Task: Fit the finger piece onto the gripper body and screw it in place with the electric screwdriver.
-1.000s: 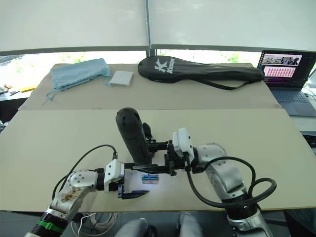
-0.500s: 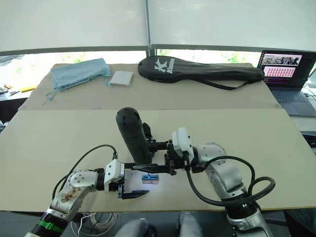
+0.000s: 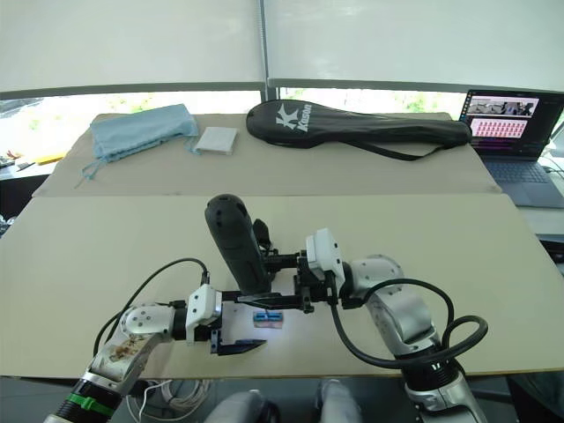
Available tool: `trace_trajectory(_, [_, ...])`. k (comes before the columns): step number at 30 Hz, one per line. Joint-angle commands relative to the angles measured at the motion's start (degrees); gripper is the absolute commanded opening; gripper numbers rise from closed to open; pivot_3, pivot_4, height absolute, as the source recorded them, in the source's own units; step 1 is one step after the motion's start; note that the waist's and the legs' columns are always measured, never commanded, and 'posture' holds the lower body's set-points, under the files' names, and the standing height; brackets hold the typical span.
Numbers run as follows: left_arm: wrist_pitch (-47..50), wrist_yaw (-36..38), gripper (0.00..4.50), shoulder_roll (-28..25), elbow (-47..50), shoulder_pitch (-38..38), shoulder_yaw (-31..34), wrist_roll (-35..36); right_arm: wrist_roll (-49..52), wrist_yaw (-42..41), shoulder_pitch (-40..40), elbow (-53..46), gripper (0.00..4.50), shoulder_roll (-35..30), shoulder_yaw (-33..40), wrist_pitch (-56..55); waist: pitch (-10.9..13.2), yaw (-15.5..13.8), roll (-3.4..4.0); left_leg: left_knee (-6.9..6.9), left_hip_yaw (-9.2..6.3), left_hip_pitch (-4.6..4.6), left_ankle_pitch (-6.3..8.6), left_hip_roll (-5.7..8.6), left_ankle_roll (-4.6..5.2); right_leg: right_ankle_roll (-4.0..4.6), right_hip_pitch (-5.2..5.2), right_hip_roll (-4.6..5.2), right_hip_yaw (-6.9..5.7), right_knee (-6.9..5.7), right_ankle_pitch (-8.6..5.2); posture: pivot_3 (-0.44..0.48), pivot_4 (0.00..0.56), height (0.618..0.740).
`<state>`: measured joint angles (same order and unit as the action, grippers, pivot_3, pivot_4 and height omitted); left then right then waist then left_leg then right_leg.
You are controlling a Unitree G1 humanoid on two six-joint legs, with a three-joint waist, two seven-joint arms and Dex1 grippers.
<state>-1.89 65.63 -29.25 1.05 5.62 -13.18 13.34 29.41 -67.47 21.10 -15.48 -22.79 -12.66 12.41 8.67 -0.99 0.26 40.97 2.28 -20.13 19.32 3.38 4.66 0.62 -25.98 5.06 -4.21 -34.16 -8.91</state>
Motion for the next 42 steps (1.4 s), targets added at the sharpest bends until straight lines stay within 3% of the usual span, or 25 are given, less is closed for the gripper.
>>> trace_trajectory(1, [0.2, -0.5, 4.48, 0.4, -2.4, -0.9, -1.7, -1.4, 1.0, -0.2, 1.0, -1.8, 1.93, 0.3, 0.7, -1.4, 0.0, 0.0, 0.0, 0.0, 0.0, 0.0, 0.0, 0.0, 0.0, 0.0, 0.0, 0.0, 0.0, 0.0, 0.0, 0.0, 0.15, 0.74])
trace_trajectory(42, [-2.4, -0.6, 4.48, 0.8, -4.2, -1.6, -2.1, -1.7, 0.6, -1.1, 1.2, -2.1, 1.93, 0.0, 1.2, -2.3, 0.0, 0.1, 0.0, 0.0, 0.0, 0.0, 0.0, 0.0, 0.0, 0.0, 0.0, 0.0, 0.0, 0.0, 0.0, 0.0, 0.15, 0.74])
